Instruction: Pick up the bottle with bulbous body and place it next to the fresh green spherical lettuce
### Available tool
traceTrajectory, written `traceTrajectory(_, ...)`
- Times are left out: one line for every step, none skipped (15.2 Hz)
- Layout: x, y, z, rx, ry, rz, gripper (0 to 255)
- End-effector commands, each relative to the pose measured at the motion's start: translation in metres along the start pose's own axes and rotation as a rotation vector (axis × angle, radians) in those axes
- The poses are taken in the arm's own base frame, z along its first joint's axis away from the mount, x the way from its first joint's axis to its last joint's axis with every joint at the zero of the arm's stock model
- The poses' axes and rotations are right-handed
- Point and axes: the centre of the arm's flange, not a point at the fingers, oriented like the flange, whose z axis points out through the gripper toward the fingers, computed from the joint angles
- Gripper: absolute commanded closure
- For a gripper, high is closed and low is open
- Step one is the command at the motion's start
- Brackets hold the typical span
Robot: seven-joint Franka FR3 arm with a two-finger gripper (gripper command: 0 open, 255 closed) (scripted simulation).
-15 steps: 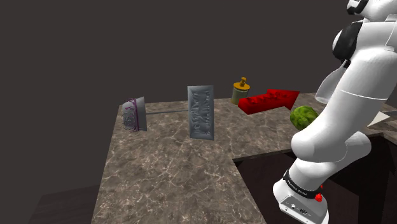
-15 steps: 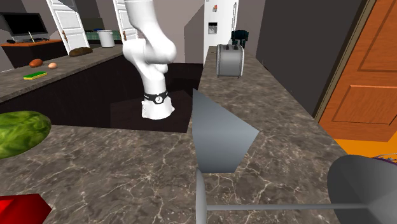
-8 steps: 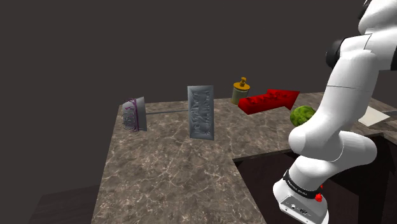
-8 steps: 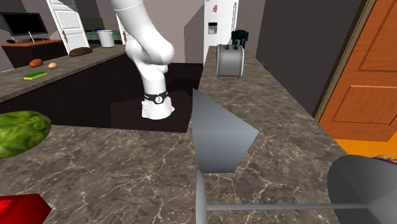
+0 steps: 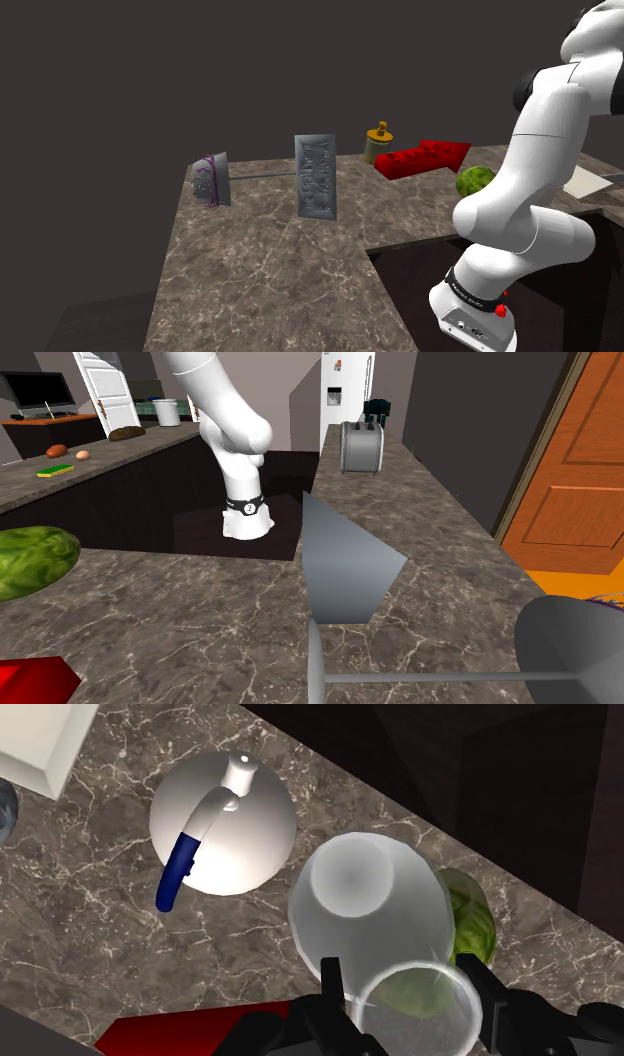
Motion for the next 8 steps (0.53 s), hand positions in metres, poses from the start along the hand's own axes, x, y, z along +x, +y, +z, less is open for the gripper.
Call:
traceTrajectory(-0.001,0.001,0.01,-0.001,0.0,0.0,255)
traceTrajectory(-0.001,0.001,0.015,-0.001,0.0,0.0,255)
traceTrajectory(-0.001,0.001,0.02,-0.001,0.0,0.0,255)
traceTrajectory(-0.001,0.001,0.026,-0.001,0.0,0.0,255)
traceTrajectory(-0.001,0.001,0.031,-0.001,0.0,0.0,255)
traceTrajectory(-0.001,0.001,0.036,-0.001,0.0,0.0,255)
traceTrajectory(-0.002,0.001,0.041,-0.001,0.0,0.0,255)
traceTrajectory(-0.002,0.001,0.047,-0.001,0.0,0.0,255)
